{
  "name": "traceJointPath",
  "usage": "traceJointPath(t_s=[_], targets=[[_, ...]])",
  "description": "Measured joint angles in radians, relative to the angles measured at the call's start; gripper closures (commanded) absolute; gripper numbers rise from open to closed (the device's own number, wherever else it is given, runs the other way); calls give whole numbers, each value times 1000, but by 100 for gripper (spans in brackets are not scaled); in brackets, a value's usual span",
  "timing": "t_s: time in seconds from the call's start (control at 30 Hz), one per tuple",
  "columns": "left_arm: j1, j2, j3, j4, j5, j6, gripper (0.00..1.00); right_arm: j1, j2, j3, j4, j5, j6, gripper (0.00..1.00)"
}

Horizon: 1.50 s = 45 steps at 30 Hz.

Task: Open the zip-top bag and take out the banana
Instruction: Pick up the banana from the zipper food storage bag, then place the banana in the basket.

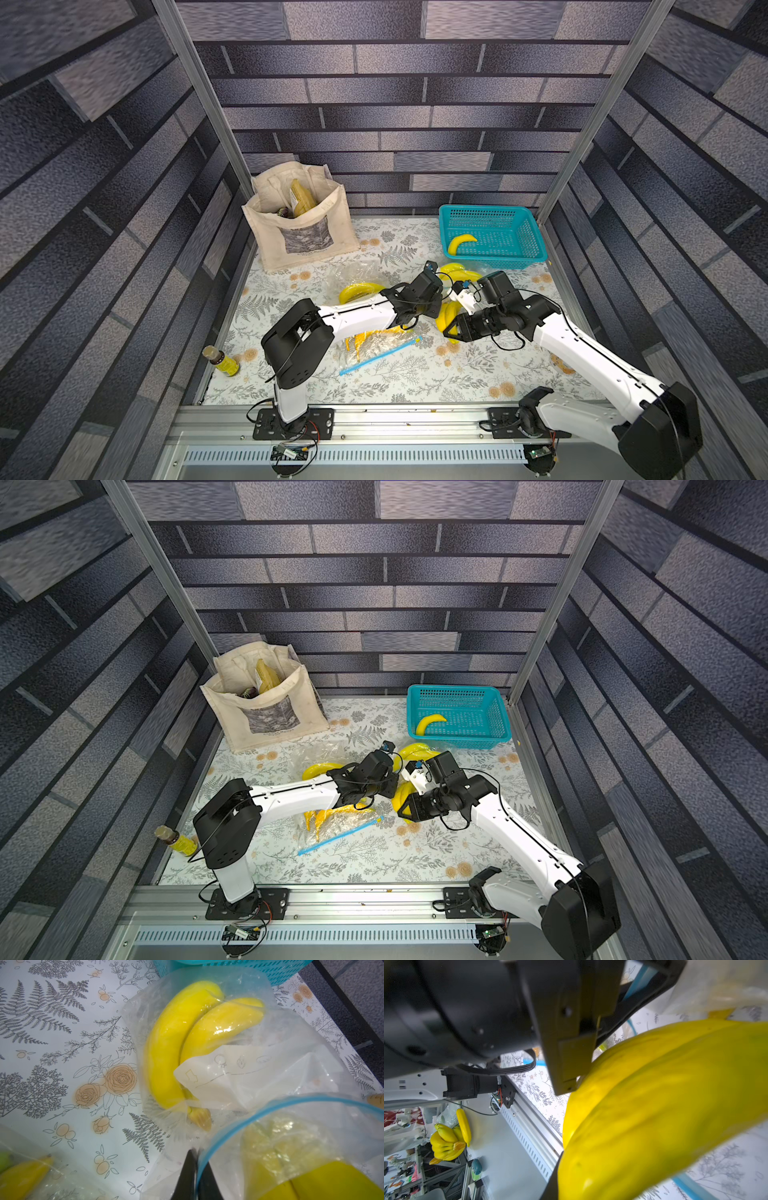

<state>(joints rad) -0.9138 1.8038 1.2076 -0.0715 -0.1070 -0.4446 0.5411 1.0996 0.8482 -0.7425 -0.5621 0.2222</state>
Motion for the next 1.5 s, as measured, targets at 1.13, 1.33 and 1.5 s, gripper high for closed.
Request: traceJointPath(t_s=[1.13, 1.33, 1.5], targets=[[45, -12, -23, -11, 33, 3, 92, -225, 256, 653, -90, 211, -71, 100], [45, -21, -23, 0, 47, 3, 92, -290, 723, 851, -7, 323, -88, 100], [44, -21, -23, 3, 51, 3, 92, -304, 989, 1046, 30, 393, -64, 100]])
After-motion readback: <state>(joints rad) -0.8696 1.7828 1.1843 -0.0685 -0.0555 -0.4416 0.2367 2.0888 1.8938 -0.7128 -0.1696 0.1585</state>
